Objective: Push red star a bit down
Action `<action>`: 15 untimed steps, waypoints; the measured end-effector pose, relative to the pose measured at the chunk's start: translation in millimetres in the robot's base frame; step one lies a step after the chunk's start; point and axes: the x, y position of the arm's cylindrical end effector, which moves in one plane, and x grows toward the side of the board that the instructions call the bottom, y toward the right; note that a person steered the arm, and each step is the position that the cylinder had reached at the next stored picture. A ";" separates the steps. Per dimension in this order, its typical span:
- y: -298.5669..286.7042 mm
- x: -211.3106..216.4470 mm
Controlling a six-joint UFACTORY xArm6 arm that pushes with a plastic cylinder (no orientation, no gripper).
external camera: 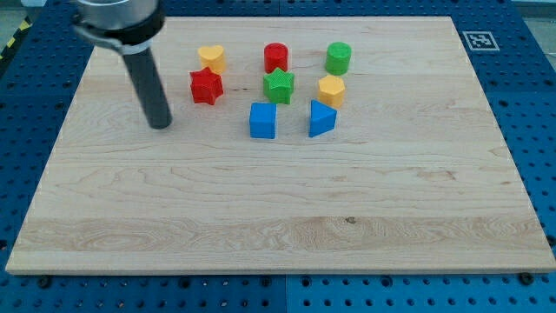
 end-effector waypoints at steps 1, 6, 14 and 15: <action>-8.8 4.4; 21.2 -101.8; -24.2 23.3; -24.2 23.3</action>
